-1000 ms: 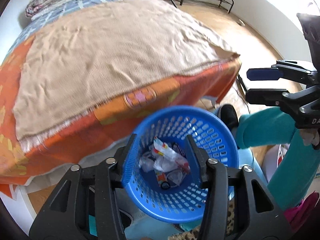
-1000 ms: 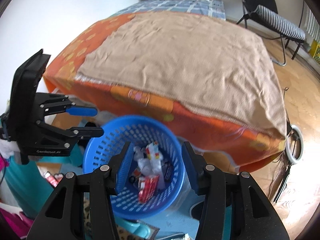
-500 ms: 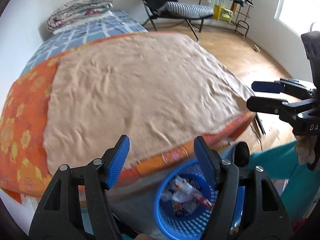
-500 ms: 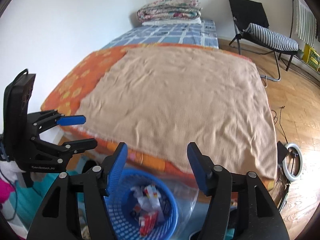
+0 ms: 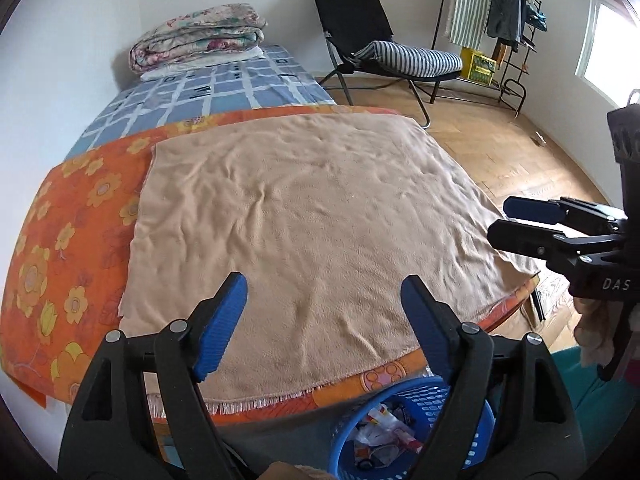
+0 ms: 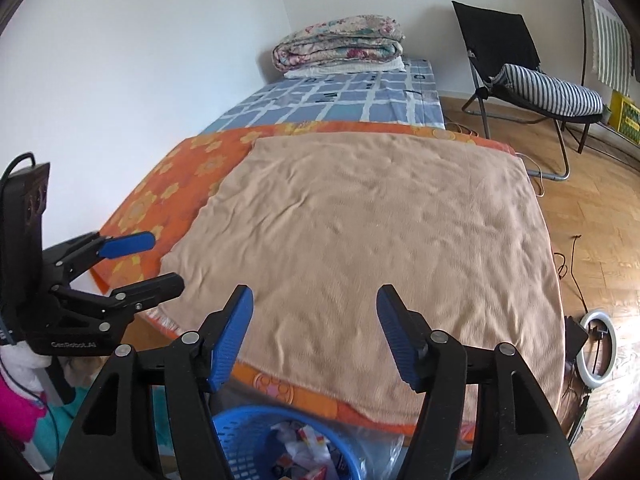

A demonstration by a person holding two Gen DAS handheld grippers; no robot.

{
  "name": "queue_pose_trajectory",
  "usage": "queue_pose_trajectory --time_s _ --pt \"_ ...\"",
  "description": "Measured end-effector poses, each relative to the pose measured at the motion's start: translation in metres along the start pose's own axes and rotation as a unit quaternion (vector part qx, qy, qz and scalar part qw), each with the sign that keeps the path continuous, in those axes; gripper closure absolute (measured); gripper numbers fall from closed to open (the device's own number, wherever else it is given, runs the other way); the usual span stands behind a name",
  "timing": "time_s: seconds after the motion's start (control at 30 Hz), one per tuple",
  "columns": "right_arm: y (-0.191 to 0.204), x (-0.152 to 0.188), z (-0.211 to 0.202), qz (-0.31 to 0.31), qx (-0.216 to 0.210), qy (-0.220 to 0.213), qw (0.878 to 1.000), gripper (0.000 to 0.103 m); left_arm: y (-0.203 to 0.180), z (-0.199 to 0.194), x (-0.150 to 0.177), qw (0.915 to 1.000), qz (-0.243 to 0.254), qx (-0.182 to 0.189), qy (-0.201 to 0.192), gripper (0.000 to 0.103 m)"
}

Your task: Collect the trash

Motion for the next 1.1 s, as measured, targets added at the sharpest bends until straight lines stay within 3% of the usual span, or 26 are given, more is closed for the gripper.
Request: queue_pose_trajectory --time_s 0.4,0.5,0.6,1.1 --pt "-0.001 -0.007 0.016 -0.004 -0.005 -0.018 1.000 0.039 0.004 -0.001 -0.010 0.9989 0.016 -0.033 -0.030 0.020" --pt "0.000 -0.012 0.016 -0.014 -0.001 -0.030 0.999 0.038 0.007 -0.003 -0.013 0.9984 0.012 -0.039 -0.039 0.009" --pt "-0.001 -0.016 0.013 -0.012 0.005 -0.043 0.999 0.028 0.010 -0.003 -0.016 0.9980 0.006 -0.044 -0.046 0.008" --pt "-0.009 -0.016 0.009 -0.002 0.009 -0.038 0.999 0.027 0.013 0.003 -0.013 0.9973 -0.005 -0.064 -0.036 0.007"
Point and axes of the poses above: each gripper's, at about its wrist camera, not at the fingertips, and z roughly the way its jaws point, y to its left, x to its underside, the point moved 10 cm from there along z, roughly the way its jaws point, and after that the axes turned 11 degrees about -z, right-handed, at the moved point
